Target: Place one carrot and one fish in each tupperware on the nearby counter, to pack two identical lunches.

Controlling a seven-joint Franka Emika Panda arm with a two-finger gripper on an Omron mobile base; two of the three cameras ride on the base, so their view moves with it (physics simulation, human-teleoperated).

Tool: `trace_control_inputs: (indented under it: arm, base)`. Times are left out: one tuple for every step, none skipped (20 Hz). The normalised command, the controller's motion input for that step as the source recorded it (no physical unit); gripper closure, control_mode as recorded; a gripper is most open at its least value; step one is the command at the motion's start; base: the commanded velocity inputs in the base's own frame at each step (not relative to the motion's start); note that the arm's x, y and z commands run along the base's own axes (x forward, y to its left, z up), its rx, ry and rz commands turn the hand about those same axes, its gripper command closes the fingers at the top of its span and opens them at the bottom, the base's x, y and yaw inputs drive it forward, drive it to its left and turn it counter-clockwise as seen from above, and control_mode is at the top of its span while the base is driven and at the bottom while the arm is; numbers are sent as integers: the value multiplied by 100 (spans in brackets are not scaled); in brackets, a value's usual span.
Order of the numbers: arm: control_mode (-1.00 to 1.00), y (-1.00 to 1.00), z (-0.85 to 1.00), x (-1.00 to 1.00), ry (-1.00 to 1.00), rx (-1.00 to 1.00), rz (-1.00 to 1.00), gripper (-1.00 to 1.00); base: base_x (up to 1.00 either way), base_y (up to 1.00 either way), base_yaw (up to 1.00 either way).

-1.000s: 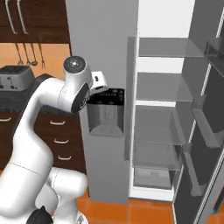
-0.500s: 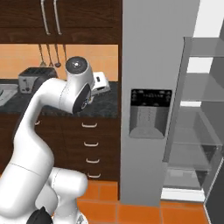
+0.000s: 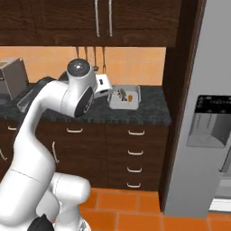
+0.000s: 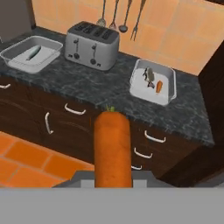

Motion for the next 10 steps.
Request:
trace_control_inputs:
  arm:
    - [100, 0, 0, 0, 0, 0, 0, 100]
    - [100, 0, 0, 0, 0, 0, 0, 100]
    - [100, 0, 0, 0, 0, 0, 0, 100]
    - [100, 0, 0, 0, 0, 0, 0, 100]
    - [100, 0, 0, 0, 0, 0, 0, 100]
    - [100, 0, 0, 0, 0, 0, 0, 100]
    - [100, 0, 0, 0, 0, 0, 0, 100]
    - [100, 0, 0, 0, 0, 0, 0, 100]
    - [100, 0, 0, 0, 0, 0, 0, 100]
    - [100, 0, 0, 0, 0, 0, 0, 100]
  base:
    - [70, 100, -9]
    - [80, 100, -12]
    - [95, 100, -15]
    - [100, 100, -19]
    - [100, 100, -23]
    - [100, 100, -24]
    - [100, 100, -24]
    - [81, 100, -23]
    - [52, 100, -23]
    - [43, 100, -22]
